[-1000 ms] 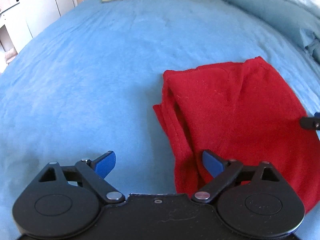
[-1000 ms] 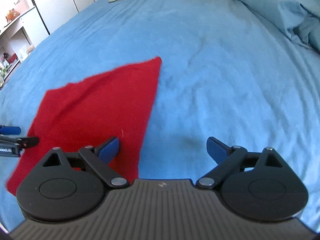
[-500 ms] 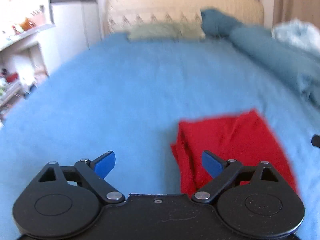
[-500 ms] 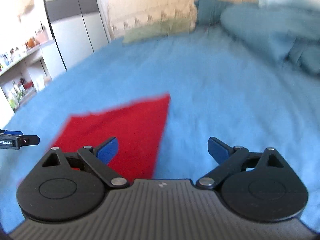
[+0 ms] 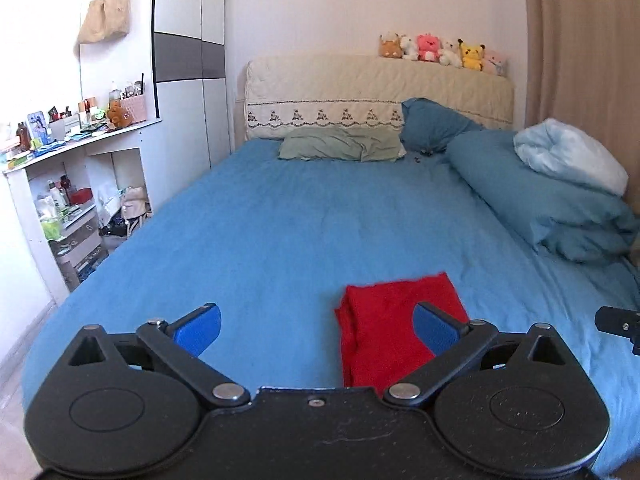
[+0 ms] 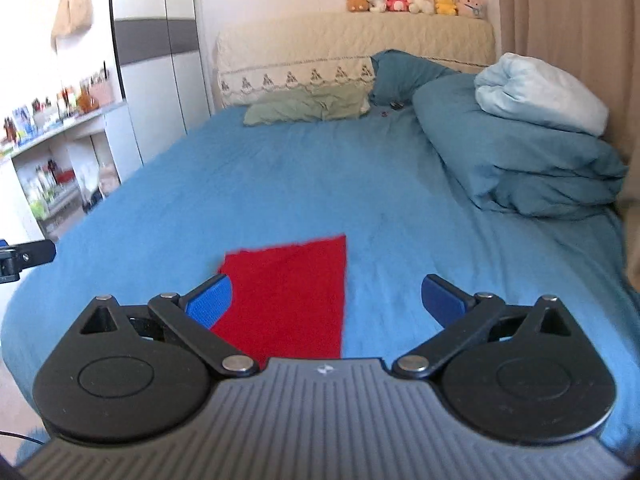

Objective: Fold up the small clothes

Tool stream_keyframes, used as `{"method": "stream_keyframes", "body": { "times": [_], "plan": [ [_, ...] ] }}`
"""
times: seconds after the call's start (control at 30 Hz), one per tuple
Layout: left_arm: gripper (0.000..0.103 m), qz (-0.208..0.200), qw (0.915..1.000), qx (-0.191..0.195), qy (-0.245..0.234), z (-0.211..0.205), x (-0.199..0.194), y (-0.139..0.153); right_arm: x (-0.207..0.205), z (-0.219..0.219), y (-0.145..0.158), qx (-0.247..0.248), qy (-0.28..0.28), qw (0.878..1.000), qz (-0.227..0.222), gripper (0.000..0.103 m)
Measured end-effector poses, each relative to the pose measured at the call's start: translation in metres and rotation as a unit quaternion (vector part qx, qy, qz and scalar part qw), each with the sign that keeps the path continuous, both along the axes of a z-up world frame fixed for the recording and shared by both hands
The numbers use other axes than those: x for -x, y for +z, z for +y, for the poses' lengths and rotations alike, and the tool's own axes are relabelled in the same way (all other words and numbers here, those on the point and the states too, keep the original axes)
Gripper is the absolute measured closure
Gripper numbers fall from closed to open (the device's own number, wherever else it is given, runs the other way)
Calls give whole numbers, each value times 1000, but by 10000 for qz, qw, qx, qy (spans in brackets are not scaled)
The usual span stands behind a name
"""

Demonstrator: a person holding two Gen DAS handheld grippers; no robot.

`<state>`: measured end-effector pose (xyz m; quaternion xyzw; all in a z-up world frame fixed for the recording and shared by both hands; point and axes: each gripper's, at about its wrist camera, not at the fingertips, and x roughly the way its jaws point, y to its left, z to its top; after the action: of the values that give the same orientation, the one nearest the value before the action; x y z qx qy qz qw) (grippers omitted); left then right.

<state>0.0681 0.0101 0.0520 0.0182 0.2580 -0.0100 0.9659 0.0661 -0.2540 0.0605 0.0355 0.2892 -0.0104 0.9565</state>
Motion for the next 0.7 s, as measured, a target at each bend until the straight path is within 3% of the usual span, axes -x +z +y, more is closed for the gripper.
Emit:
{"method": "stream_keyframes", "body": {
  "times": [0.23, 0.47, 0.7],
  "plan": [
    [0, 205, 9974, -687, -107, -24, 45, -38, 52, 11, -23, 67, -130, 9989, 441, 0],
    [0, 318, 9983, -427, -245, -29, 61, -49, 76, 17, -49, 106, -227, 9970, 729, 0],
    [0, 251, 9985, -371, -311, -30, 65, -47, 82, 22, -56, 155, -248, 9962, 819, 0]
  ]
}}
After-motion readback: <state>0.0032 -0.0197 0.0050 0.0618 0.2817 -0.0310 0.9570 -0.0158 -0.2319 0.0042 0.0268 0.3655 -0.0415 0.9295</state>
